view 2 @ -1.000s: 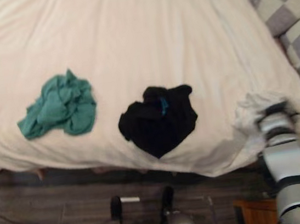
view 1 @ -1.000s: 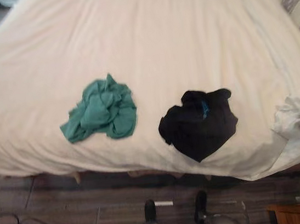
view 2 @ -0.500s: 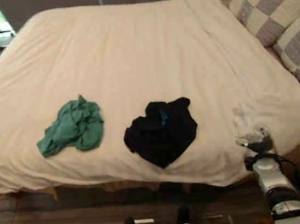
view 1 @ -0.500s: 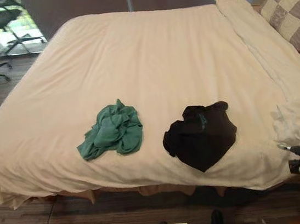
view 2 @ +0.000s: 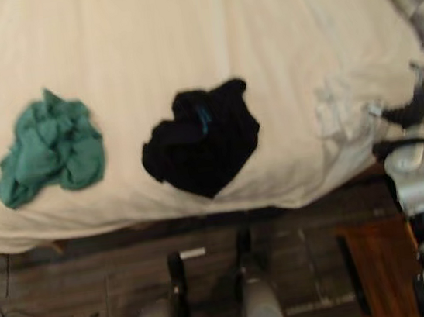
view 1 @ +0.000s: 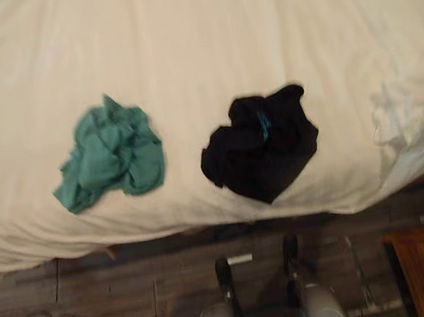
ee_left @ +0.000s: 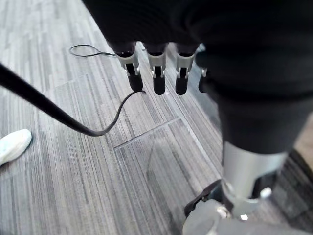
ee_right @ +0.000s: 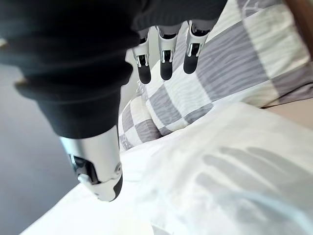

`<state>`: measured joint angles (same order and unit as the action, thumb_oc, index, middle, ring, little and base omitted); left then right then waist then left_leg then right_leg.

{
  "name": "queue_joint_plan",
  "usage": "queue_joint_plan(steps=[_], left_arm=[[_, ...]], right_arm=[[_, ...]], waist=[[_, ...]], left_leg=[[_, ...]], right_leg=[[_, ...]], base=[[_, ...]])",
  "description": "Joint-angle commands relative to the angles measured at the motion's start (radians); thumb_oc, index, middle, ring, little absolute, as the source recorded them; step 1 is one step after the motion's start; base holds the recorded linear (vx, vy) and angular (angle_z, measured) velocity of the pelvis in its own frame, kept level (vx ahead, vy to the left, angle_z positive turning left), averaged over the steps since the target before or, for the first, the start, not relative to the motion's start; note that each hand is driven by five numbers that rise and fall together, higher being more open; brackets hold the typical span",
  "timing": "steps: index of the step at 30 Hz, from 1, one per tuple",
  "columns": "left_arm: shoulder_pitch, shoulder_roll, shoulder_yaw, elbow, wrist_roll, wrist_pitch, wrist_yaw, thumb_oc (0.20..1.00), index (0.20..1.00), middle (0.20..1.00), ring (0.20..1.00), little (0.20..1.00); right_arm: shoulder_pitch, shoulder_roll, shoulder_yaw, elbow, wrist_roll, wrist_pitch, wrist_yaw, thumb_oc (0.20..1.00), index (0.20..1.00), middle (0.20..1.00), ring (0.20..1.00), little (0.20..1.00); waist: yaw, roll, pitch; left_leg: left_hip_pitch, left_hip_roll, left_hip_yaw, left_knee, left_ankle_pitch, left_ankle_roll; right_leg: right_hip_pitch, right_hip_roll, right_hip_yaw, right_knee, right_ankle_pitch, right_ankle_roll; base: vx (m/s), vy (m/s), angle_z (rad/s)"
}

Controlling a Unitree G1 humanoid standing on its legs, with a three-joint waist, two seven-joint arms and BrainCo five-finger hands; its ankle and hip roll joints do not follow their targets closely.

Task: Tidy up the quilt and then pick up the clothes from the bed and put them into the laundry hamper.

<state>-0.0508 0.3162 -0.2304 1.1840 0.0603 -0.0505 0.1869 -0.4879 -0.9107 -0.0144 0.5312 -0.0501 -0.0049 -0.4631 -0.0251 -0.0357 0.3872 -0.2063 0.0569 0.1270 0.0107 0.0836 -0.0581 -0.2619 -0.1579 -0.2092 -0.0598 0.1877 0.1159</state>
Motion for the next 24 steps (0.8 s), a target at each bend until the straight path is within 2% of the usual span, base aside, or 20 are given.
queue_joint_plan(steps=[1, 3, 5, 7, 8, 9, 10, 12, 15, 16, 17, 20, 22, 24], left_arm=[[-0.052, 0.066, -0.046, -0.005, 0.003, -0.033, 0.038, 1.000, 1.000, 1.000, 1.000, 1.000], [-0.063, 0.072, -0.068, -0.021, 0.014, -0.036, 0.047, 1.000, 1.000, 1.000, 1.000, 1.000], [-0.105, 0.068, -0.146, -0.027, 0.058, -0.033, 0.064, 1.000, 1.000, 1.000, 1.000, 1.000], [-0.123, 0.066, -0.173, -0.037, 0.048, -0.033, 0.070, 1.000, 1.000, 1.000, 1.000, 1.000], [-0.128, 0.061, -0.170, -0.044, 0.034, -0.032, 0.074, 1.000, 1.000, 1.000, 1.000, 1.000], [-0.128, 0.057, -0.168, -0.044, 0.034, -0.032, 0.074, 1.000, 1.000, 1.000, 1.000, 1.000], [-0.126, 0.042, -0.157, -0.044, -0.020, -0.031, 0.089, 1.000, 1.000, 1.000, 1.000, 1.000], [-0.125, 0.029, -0.142, -0.040, -0.043, -0.030, 0.094, 1.000, 1.000, 1.000, 1.000, 1.000], [-0.110, 0.000, -0.103, -0.004, -0.065, -0.023, 0.110, 1.000, 1.000, 1.000, 1.000, 1.000], [-0.102, -0.012, -0.087, 0.012, -0.047, -0.017, 0.108, 1.000, 1.000, 1.000, 1.000, 1.000], [-0.102, -0.009, -0.090, 0.012, -0.047, -0.017, 0.108, 1.000, 1.000, 1.000, 1.000, 1.000], [-0.079, -0.018, -0.062, 0.018, -0.011, -0.014, 0.102, 1.000, 1.000, 1.000, 1.000, 1.000], [-0.044, -0.016, -0.025, 0.000, 0.020, -0.017, 0.091, 1.000, 1.000, 1.000, 1.000, 1.000], [-0.026, -0.005, -0.010, -0.012, 0.047, -0.023, 0.083, 1.000, 1.000, 1.000, 1.000, 1.000]], right_arm=[[-0.211, -0.123, 0.151, 0.089, -0.018, -0.013, -0.022, 1.000, 1.000, 1.000, 1.000, 1.000], [-0.274, -0.160, 0.204, 0.122, -0.037, 0.002, -0.017, 1.000, 1.000, 1.000, 1.000, 1.000], [-0.506, -0.200, 0.372, 0.274, -0.017, 0.010, -0.027, 1.000, 1.000, 1.000, 1.000, 1.000], [-0.613, -0.207, 0.440, 0.383, 0.007, 0.032, -0.036, 1.000, 1.000, 1.000, 1.000, 1.000], [-0.658, -0.206, 0.468, 0.435, 0.010, 0.044, -0.038, 0.313, 0.313, 0.313, 0.313, 0.313], [-0.672, -0.205, 0.482, 0.441, 0.012, 0.042, -0.038, 0.200, 0.200, 0.200, 0.200, 0.200], [-0.712, -0.192, 0.513, 0.525, 0.008, 0.064, -0.042, 0.200, 0.200, 0.200, 0.200, 0.200], [-0.723, -0.191, 0.530, 0.554, -0.004, 0.074, -0.041, 0.200, 0.200, 0.200, 0.200, 0.200], [-0.602, -0.190, 0.479, 0.511, -0.054, 0.077, -0.047, 0.200, 0.200, 0.200, 0.200, 0.200], [-0.439, -0.194, 0.391, 0.416, -0.098, 0.072, -0.042, 0.200, 0.200, 0.200, 0.200, 0.200], [-0.428, -0.195, 0.381, 0.412, -0.100, 0.073, -0.042, 0.200, 0.200, 0.200, 0.200, 0.200], [-0.107, -0.176, 0.180, 0.235, -0.175, 0.063, -0.048, 0.200, 0.200, 0.200, 0.200, 0.200], [0.115, -0.213, 0.091, 0.128, -0.353, 0.080, -0.034, 0.200, 0.200, 0.200, 0.200, 0.200], [0.315, -0.212, -0.056, 0.041, -0.418, 0.073, -0.035, 0.200, 0.200, 0.200, 0.200, 0.200]], waist=[[0.045, -0.055, 0.027], [0.045, -0.051, 0.041], [0.036, -0.040, 0.083], [0.033, -0.034, 0.115], [0.031, -0.029, 0.124], [0.030, -0.025, 0.125], [0.031, -0.021, 0.133], [0.025, -0.018, 0.133], [0.005, -0.025, 0.133], [-0.013, -0.030, 0.133], [-0.009, -0.032, 0.133], [-0.037, -0.042, 0.103], [-0.056, -0.046, 0.083], [-0.072, -0.057, 0.061]], left_leg=[[-0.037, 0.077, -0.079, 0.138, -0.124, -0.081], [-0.055, 0.082, -0.078, 0.141, -0.117, -0.087], [-0.117, 0.088, -0.072, 0.153, -0.097, -0.098], [-0.164, 0.089, -0.070, 0.170, -0.088, -0.104], [-0.186, 0.090, -0.068, 0.179, -0.087, -0.106], [-0.188, 0.094, -0.068, 0.186, -0.094, -0.108], [-0.228, 0.095, -0.069, 0.209, -0.094, -0.108], [-0.243, 0.096, -0.071, 0.220, -0.097, -0.108], [-0.227, 0.099, -0.068, 0.234, -0.108, -0.106], [-0.195, 0.101, -0.065, 0.220, -0.113, -0.103], [-0.194, 0.101, -0.065, 0.220, -0.112, -0.104], [-0.139, 0.104, -0.054, 0.186, -0.115, -0.102], [-0.099, 0.115, -0.045, 0.172, -0.128, -0.104], [-0.063, 0.122, -0.038, 0.160, -0.136, -0.104]], right_leg=[[-0.010, -0.097, 0.018, 0.093, -0.073, 0.086], [-0.027, -0.097, 0.013, 0.102, -0.073, 0.085], [-0.099, -0.096, 0.011, 0.132, -0.070, 0.084], [-0.151, -0.097, 0.013, 0.160, -0.073, 0.081], [-0.174, -0.096, 0.012, 0.174, -0.077, 0.078], [-0.177, -0.093, 0.014, 0.179, -0.082, 0.078], [-0.233, -0.090, 0.015, 0.213, -0.089, 0.073], [-0.255, -0.090, 0.016, 0.232, -0.098, 0.070], [-0.262, -0.083, 0.026, 0.263, -0.109, 0.066], [-0.233, -0.076, 0.030, 0.251, -0.111, 0.064], [-0.232, -0.076, 0.030, 0.250, -0.111, 0.064], [-0.182, -0.070, 0.029, 0.212, -0.106, 0.068], [-0.140, -0.063, 0.028, 0.189, -0.110, 0.073], [-0.102, -0.061, 0.032, 0.170, -0.108, 0.077]], base=[[-0.03, -0.030, 0.08], [-0.04, -0.036, 0.06], [-0.06, -0.061, 0.01], [-0.05, -0.051, 0.00], [-0.02, -0.022, 0.03], [-0.02, -0.036, 0.04], [-0.01, -0.030, 0.03], [0.01, -0.036, -0.05], [0.05, -0.039, -0.03], [0.05, -0.019, 0.04], [0.04, -0.003, 0.05], [0.07, 0.000, -0.03], [0.10, 0.013, -0.07], [0.10, 0.006, -0.16]])
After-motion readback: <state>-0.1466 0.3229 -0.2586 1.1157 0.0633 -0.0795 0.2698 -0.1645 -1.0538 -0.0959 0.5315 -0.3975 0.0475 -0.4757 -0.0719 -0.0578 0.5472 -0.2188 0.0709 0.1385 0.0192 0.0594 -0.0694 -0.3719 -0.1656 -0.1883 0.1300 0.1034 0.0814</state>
